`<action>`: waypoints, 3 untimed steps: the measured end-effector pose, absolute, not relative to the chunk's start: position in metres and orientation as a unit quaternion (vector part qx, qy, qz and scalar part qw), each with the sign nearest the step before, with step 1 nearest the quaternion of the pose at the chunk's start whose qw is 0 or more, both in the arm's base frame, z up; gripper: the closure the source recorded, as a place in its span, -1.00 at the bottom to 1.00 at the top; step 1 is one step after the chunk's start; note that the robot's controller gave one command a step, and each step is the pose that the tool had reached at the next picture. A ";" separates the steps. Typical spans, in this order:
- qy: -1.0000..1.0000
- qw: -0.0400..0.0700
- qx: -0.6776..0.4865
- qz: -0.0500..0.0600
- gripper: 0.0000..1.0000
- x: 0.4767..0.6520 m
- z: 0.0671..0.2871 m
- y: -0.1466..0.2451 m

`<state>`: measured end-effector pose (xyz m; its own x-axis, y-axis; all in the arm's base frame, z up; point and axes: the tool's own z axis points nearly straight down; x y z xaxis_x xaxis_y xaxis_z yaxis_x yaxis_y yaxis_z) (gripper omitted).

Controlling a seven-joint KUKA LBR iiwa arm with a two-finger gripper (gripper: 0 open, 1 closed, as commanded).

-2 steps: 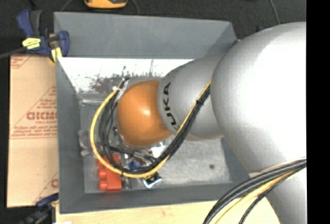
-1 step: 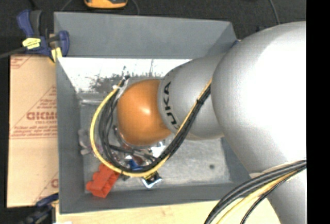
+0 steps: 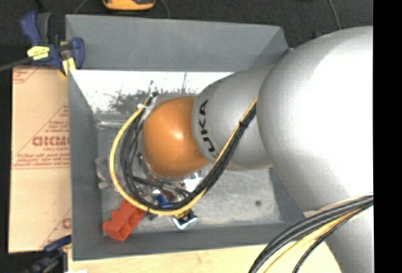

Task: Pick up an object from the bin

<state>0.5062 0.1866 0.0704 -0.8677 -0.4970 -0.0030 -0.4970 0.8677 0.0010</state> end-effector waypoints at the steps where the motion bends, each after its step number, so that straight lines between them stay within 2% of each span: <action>1: 0.967 0.006 -0.255 -0.001 1.00 0.522 0.228 0.157; 2: 0.958 0.007 -0.288 0.000 1.00 0.563 0.290 0.199; 3: 0.801 0.000 -0.599 0.000 1.00 0.506 0.273 0.176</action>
Offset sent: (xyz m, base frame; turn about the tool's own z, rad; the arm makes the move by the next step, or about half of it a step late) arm 0.0122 -0.0277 0.1525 -0.0009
